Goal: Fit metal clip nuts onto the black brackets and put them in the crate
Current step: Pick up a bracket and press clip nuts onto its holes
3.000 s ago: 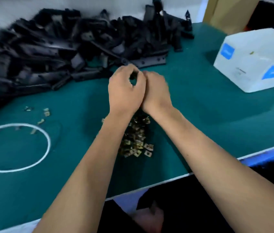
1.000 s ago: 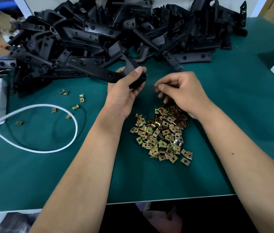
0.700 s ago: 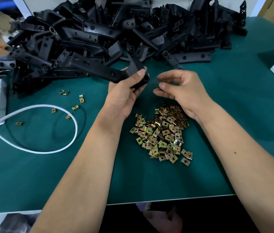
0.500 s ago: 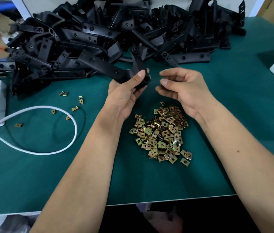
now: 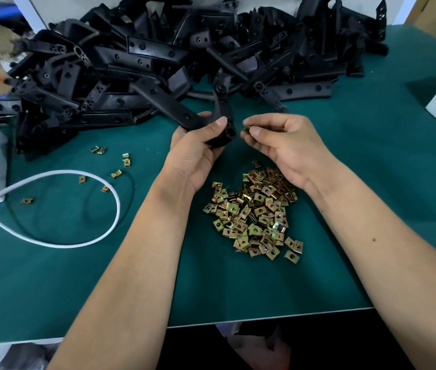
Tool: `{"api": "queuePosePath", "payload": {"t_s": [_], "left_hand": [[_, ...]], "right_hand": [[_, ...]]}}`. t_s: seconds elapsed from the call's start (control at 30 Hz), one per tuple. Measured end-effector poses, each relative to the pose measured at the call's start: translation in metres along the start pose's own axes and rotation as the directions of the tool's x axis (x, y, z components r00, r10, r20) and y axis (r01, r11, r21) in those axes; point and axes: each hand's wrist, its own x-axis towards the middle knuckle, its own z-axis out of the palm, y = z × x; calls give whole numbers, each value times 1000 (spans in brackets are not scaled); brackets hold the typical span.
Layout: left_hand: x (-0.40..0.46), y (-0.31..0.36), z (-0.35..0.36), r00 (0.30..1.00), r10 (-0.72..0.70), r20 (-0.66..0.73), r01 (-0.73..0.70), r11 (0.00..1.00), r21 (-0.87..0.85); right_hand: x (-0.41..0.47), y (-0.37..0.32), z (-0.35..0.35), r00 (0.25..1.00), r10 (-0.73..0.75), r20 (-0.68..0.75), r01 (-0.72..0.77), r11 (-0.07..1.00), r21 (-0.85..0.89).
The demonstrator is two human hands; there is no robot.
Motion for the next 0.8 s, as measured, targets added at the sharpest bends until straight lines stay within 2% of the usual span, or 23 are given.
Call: {"api": "queuePosePath", "payload": {"t_s": [0.17, 0.3, 0.57, 0.8], "left_hand": [[1, -1, 0, 997, -2, 72, -1, 999, 46], [-1, 0, 0, 995, 0, 98, -5, 999, 50], [-6, 2, 4, 992, -29, 119, 21, 997, 68], [-6, 1, 4, 994, -22, 109, 16, 998, 57]], "right_hand": [[0, 2, 2, 999, -9, -34, 7, 998, -66], [1, 2, 2, 996, -18, -91, 13, 999, -52], [0, 0, 2, 998, -17, -55, 12, 995, -97], [0, -3, -1, 998, 23, -57, -26, 999, -47]]}}
